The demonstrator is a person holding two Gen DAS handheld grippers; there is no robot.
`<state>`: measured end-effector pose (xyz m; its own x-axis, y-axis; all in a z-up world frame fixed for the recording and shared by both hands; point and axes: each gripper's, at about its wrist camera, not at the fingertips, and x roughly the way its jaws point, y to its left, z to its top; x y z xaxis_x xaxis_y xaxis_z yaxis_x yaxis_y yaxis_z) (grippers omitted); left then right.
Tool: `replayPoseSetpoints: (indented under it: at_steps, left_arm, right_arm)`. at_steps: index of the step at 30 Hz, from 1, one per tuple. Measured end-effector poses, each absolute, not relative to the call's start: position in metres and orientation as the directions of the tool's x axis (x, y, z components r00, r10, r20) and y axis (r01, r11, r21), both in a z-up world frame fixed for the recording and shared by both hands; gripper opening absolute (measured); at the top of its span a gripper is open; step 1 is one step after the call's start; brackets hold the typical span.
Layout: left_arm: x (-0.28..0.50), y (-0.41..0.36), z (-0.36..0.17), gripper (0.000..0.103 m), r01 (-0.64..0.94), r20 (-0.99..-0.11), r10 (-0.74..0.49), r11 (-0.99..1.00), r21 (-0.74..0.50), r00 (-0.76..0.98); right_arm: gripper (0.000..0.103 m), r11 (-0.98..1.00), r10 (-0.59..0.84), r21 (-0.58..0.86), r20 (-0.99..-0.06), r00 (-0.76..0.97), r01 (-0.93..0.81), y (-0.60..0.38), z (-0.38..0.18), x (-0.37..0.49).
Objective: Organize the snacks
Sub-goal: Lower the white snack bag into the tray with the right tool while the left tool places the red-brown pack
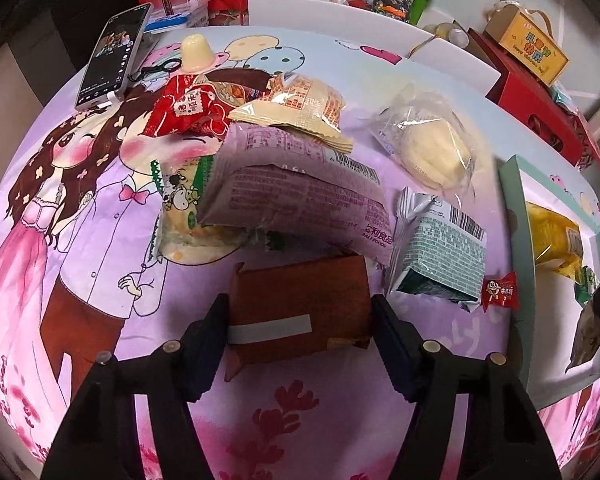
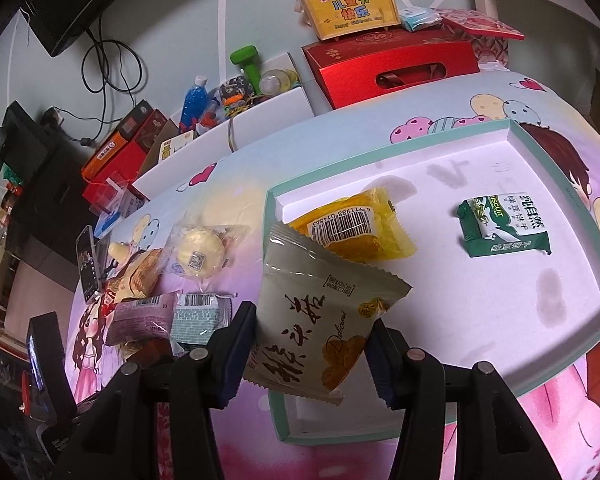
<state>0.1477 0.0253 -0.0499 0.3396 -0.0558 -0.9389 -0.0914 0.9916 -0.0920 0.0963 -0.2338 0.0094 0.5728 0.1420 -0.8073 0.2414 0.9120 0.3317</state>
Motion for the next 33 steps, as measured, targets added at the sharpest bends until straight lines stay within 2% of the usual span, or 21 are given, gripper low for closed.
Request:
replayPoseSetpoints:
  at_steps: [25,33]
  left_arm:
    - [0.129,0.017,-0.015,0.070,-0.055,-0.903,-0.075,0.993,-0.108,0.424]
    - [0.129,-0.001,-0.004,0.070,-0.006,-0.893,-0.083,0.995,-0.095,0.443]
  right_arm:
    - [0.055,0.904,0.140,0.339,-0.808,0.572,0.259,-0.242,0.010,0.095]
    - [0.055,0.887,0.075,0.315,-0.820,0.567,0.337,-0.270,0.007,0.093]
